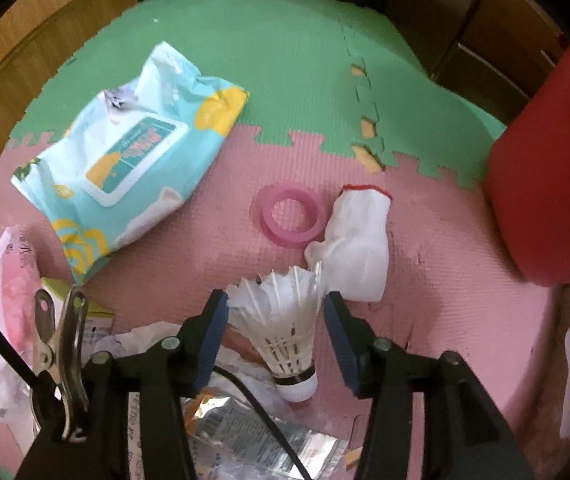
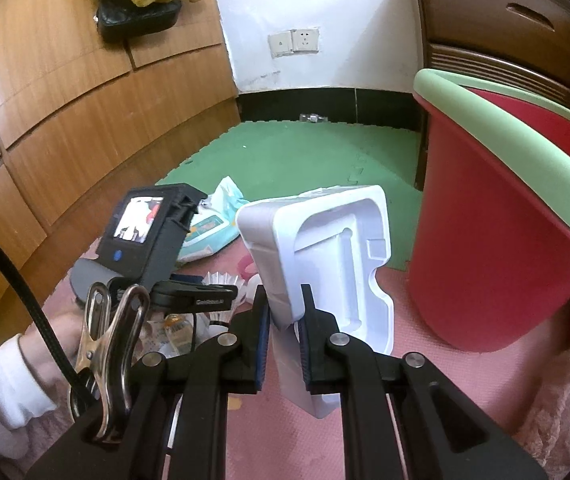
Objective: Collect trash
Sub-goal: 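Grasp the white shuttlecock with the left tool while the right tool holds the white tray, then carry the shuttlecock in the left tool and tray in the right tool over the bucket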
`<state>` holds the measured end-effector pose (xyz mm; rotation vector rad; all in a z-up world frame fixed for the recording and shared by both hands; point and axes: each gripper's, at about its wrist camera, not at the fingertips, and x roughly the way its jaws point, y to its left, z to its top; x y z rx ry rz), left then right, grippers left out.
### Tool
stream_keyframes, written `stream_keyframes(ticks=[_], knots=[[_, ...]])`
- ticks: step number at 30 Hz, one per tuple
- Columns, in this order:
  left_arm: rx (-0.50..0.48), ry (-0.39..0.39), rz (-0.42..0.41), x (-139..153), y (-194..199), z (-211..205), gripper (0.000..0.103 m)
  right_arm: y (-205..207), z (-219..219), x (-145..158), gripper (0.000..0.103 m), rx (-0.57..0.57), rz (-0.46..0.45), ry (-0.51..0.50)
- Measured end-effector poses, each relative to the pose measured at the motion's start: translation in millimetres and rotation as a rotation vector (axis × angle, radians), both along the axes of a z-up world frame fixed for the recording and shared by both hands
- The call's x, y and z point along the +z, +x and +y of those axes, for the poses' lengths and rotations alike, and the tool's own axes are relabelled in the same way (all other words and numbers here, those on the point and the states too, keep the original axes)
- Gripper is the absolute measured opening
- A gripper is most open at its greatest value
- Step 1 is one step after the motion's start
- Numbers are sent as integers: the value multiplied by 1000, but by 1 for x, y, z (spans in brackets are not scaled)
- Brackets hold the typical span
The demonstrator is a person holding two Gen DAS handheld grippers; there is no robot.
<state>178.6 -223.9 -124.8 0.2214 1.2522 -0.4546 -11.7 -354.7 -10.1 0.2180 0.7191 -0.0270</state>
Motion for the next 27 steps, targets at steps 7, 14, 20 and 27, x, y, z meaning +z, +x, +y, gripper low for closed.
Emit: stream_keyframes(ticks=[7,14,20,27], knots=[[3,82,84,-17,17,-21,59,-2,-5,0,14,5,-4,16],[3,156,103,-36,12,-20,60,-8,-9,3,14,9,-23,19],[26,113,105,-32,13,-16,48,-13,-10,6,14,21,-36,12],[43,42,63,-9,8,-3,46,-17,-8,9,14,21,-50,9]])
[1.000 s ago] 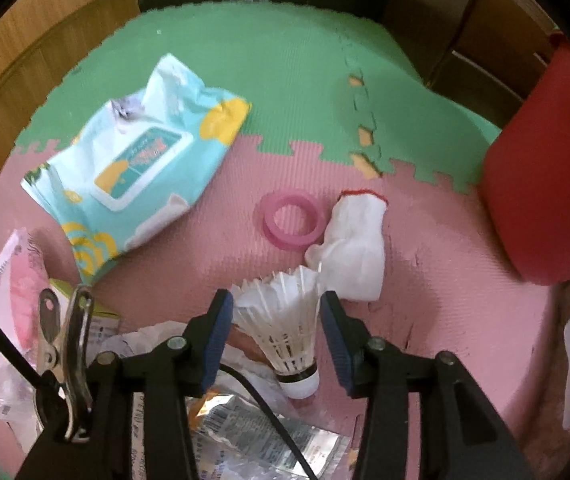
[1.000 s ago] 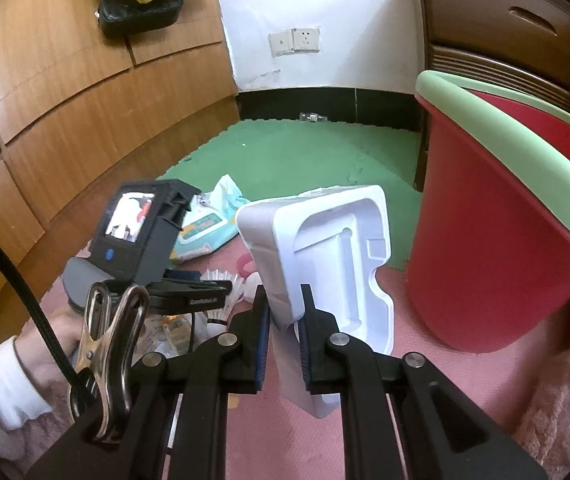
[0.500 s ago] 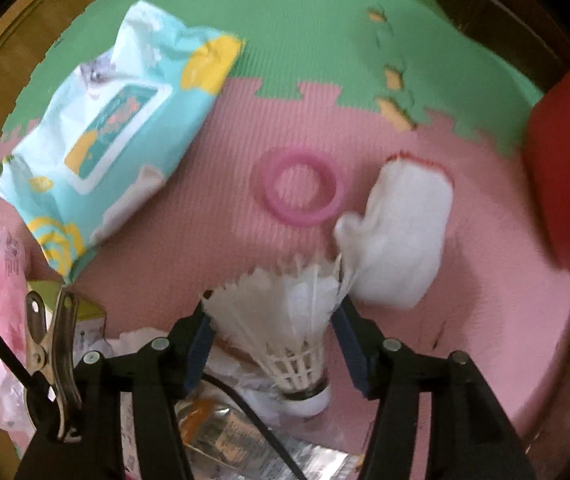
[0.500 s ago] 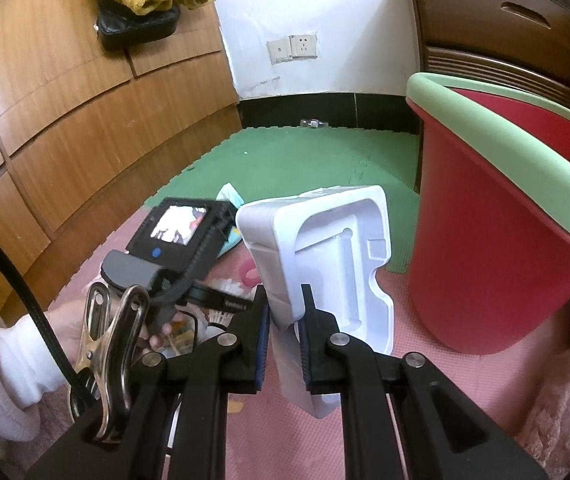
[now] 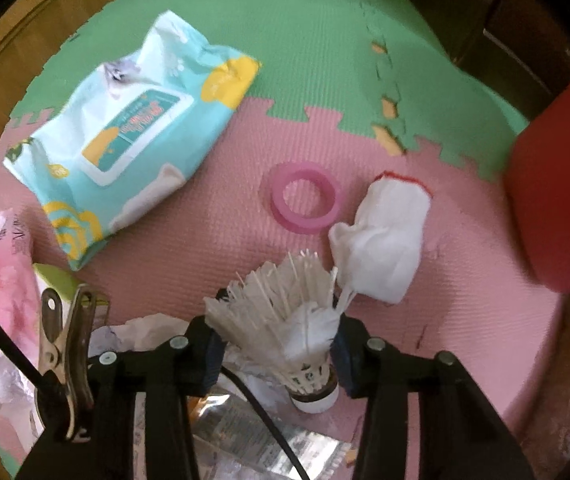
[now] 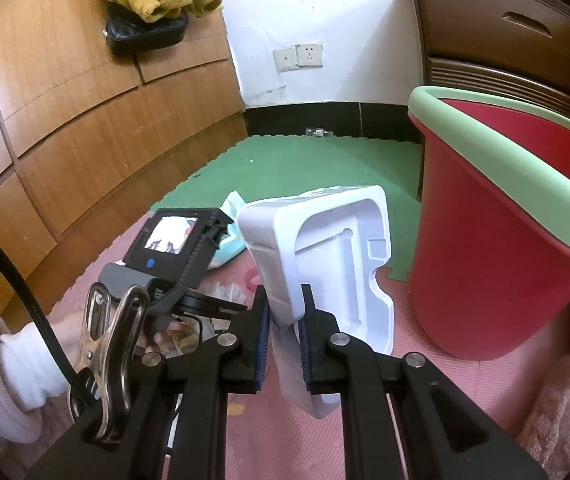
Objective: Collect trash
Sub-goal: 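Carry the shuttlecock in the left tool and tray in the right tool over the bucket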
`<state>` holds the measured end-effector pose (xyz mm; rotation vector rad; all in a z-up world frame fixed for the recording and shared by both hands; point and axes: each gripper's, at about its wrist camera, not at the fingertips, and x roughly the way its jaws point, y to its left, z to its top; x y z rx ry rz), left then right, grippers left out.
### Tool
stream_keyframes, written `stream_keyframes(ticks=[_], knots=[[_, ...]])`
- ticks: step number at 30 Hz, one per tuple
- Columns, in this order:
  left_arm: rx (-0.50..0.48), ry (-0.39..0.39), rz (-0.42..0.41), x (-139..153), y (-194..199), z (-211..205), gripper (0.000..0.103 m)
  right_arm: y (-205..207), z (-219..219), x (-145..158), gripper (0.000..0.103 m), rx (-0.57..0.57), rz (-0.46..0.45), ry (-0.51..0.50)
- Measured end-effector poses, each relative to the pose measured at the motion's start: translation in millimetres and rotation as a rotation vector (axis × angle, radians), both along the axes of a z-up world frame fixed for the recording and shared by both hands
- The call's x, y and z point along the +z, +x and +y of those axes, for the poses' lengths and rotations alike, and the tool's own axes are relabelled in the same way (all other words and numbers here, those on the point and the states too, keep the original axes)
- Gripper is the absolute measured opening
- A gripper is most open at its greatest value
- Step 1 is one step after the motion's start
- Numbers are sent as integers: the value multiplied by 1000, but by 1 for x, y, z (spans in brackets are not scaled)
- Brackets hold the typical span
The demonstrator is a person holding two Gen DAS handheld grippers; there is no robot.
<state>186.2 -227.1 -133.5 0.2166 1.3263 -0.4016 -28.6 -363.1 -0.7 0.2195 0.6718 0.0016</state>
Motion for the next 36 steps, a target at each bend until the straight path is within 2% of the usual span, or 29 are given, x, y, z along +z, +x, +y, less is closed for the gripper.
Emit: stream_keyframes(ticks=[7,17,28,36], knots=[[42,-77,-38,35,-10,28,46,-6,5,3,14,5,-19,-9],[70,-184,-114,93,-34,31,46,-15,10,12,14,36,-62,-25],[8,-240,-239,173,-65,13,46,-36,12,26,14,36,-124,-17],[-33,-255,-289,206,-86,-12,46,-59,2,40,14,8,-175,-5]])
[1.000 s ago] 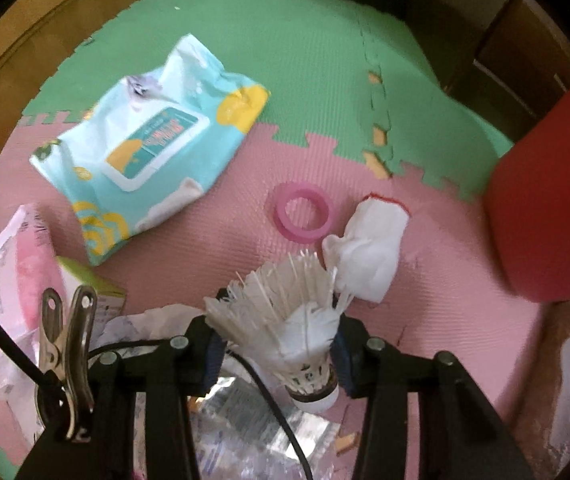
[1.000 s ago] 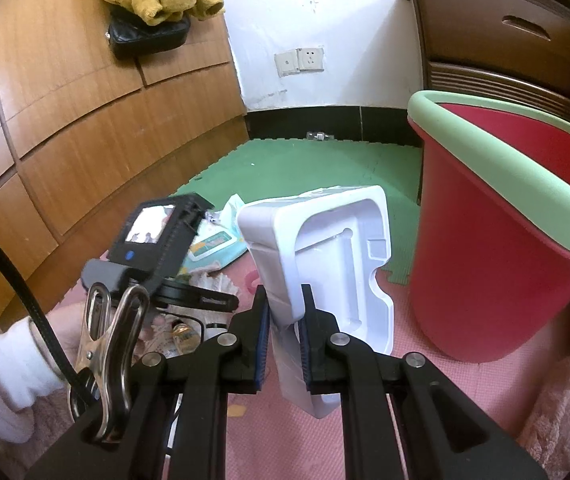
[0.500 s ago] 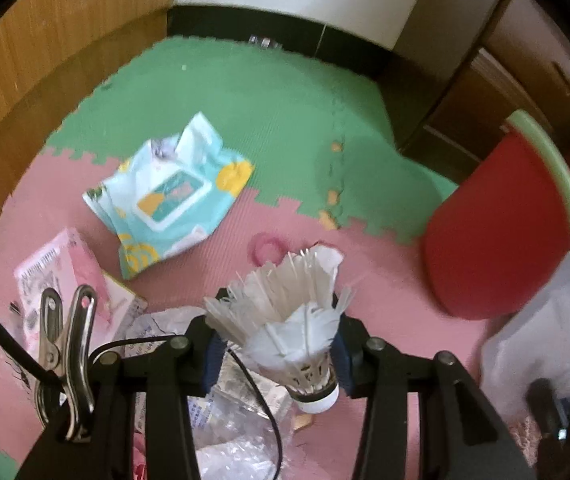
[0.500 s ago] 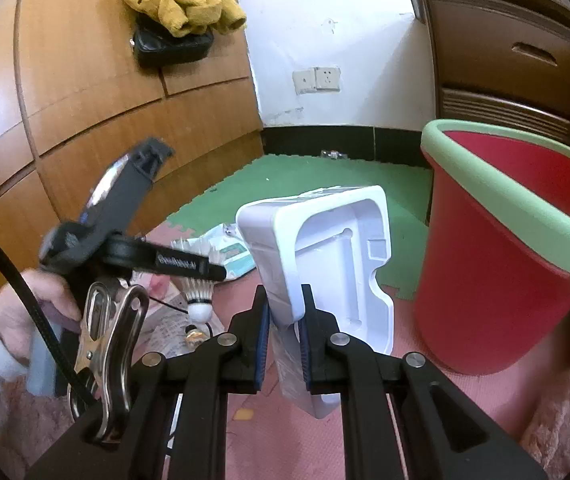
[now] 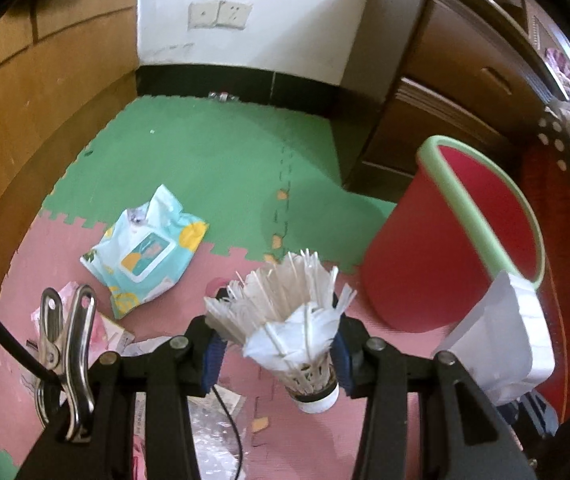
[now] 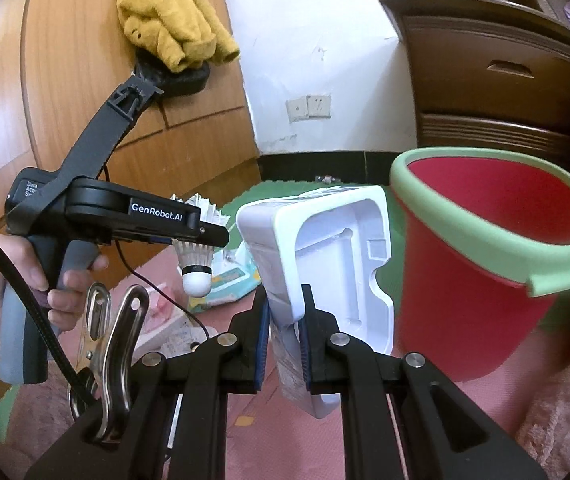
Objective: Collect trash
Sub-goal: 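Carry the shuttlecock in the left tool and tray in the right tool over the bucket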
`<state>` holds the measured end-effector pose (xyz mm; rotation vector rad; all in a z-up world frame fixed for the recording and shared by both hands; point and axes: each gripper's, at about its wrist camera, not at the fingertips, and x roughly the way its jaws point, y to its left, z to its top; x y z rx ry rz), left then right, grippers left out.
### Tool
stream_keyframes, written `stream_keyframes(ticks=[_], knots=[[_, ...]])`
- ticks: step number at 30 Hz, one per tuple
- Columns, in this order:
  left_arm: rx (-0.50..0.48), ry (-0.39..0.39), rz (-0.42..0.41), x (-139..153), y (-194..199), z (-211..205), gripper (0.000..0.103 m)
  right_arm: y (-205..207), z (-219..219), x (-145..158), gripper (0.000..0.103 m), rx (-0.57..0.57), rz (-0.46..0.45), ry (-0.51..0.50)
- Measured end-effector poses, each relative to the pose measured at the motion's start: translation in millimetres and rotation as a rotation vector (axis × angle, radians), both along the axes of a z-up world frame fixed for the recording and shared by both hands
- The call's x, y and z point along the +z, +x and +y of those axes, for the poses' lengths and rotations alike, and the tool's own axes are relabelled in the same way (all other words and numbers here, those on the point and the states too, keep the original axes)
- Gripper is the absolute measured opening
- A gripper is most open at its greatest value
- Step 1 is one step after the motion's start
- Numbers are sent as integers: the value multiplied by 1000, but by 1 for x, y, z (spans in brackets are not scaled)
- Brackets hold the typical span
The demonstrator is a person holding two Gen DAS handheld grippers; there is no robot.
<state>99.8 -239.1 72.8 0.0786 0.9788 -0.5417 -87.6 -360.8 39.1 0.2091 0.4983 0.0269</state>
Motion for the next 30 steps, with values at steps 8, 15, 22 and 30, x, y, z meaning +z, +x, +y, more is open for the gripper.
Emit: stream_keyframes(ticks=[8,15,22,30], knots=[[-44,-25,-20,31,-18,-31,46,-20,-18,27,14,-30,-28,26],[-79,-45,-85,63,-32,-61,46,-33,-40,76,14,-38,-62,-40],[-123,-47,-136,82,-41,-101,46,-26,-82,98,14,-112,-94,-54],[-164,-88,-208,100,-36,-151,47,-6,-133,92,15,-200,-64,-33]])
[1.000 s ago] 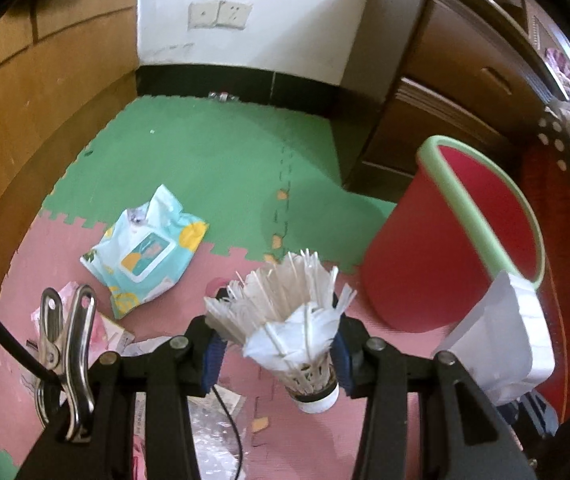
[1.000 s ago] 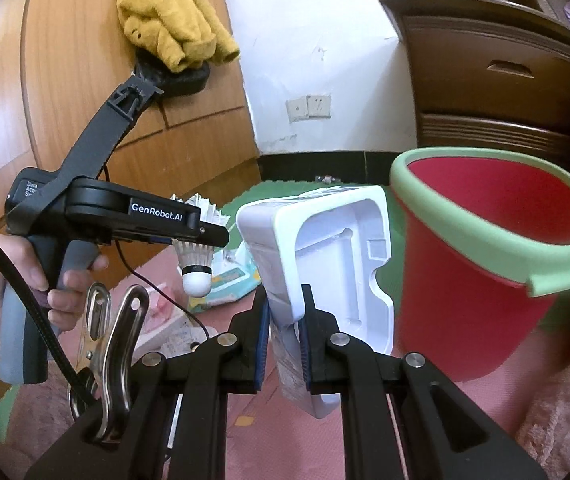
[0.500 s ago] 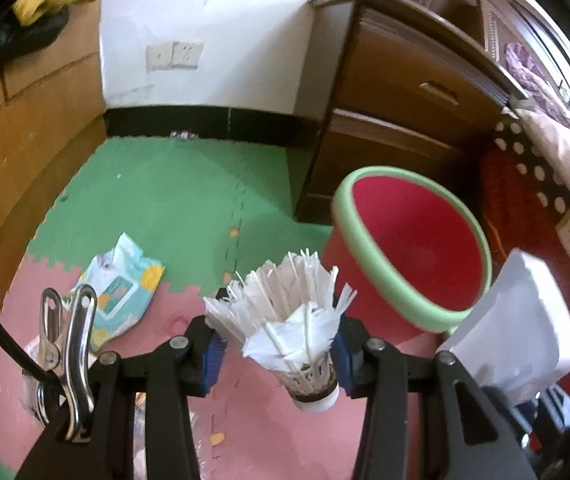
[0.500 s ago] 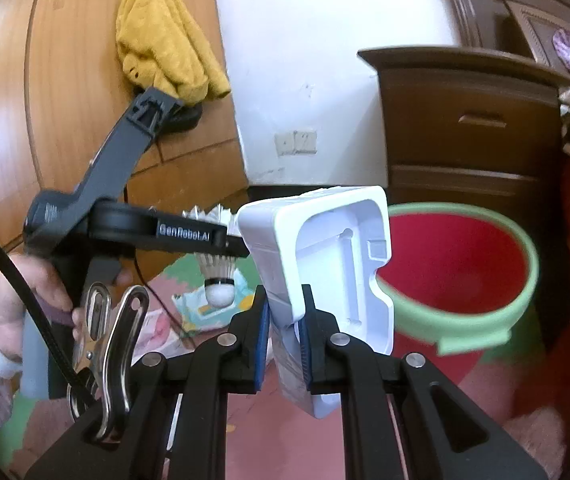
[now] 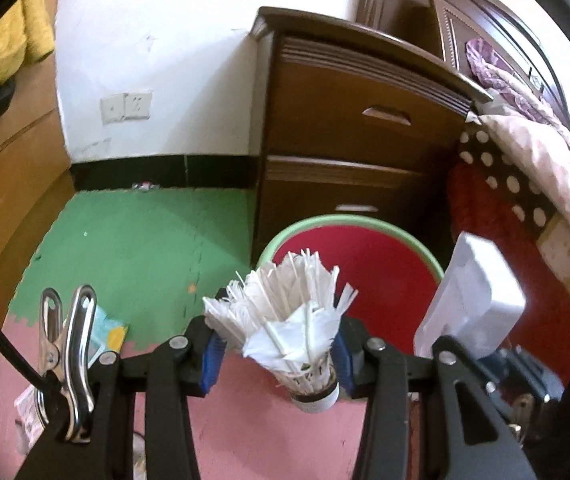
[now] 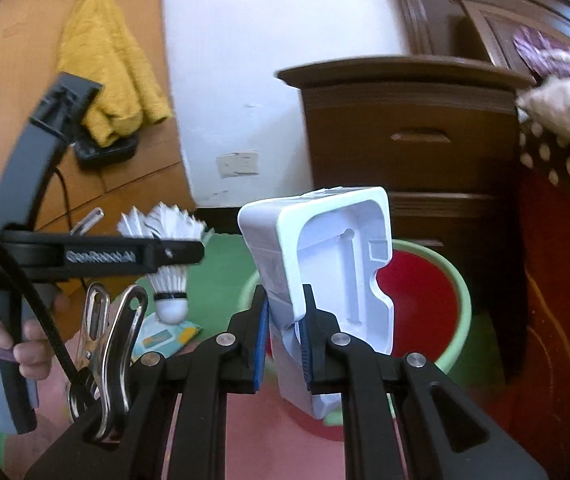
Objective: Collect trash
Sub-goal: 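Carry the shuttlecock in the left tool and tray in the right tool over the bucket, then open both tools to drop the shuttlecock and tray into the bucket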
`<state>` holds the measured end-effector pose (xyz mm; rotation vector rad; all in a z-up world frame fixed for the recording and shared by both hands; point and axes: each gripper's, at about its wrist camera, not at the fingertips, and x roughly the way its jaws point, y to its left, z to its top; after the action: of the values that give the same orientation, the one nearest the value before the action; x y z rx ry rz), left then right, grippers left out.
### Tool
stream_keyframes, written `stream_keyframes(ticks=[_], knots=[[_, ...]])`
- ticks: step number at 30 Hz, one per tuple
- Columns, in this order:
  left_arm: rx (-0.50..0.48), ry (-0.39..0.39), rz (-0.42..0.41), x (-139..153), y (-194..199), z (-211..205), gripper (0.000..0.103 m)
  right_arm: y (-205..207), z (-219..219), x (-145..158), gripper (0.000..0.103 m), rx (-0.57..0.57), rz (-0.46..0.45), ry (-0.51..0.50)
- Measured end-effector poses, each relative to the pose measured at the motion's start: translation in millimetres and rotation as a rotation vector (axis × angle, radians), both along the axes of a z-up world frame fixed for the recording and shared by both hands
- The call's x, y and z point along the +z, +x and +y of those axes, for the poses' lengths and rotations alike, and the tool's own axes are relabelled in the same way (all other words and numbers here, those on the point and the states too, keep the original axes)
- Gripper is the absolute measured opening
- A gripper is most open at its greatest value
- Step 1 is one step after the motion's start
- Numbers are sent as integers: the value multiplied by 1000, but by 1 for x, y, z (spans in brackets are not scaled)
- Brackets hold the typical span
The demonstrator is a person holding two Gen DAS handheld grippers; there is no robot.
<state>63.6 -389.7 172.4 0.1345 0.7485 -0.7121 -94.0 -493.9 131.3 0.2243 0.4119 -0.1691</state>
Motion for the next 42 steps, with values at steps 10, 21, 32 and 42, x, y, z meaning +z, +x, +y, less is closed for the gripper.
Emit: stream_keyframes(ticks=[10,21,32,42], knots=[[-37,5,-27,-37,12,-52,47,19,-29,-27,15,-56,31,69],[-55,49,37,-68,22,-65,51,20,-45,-29,16,-96,14,101],[-67,57,44,-69,18,-60,54,13,-41,-32,39,-118,8,96],[-118,79,46,-70,12,-64,65,14,-42,-30,39,-113,3,107]])
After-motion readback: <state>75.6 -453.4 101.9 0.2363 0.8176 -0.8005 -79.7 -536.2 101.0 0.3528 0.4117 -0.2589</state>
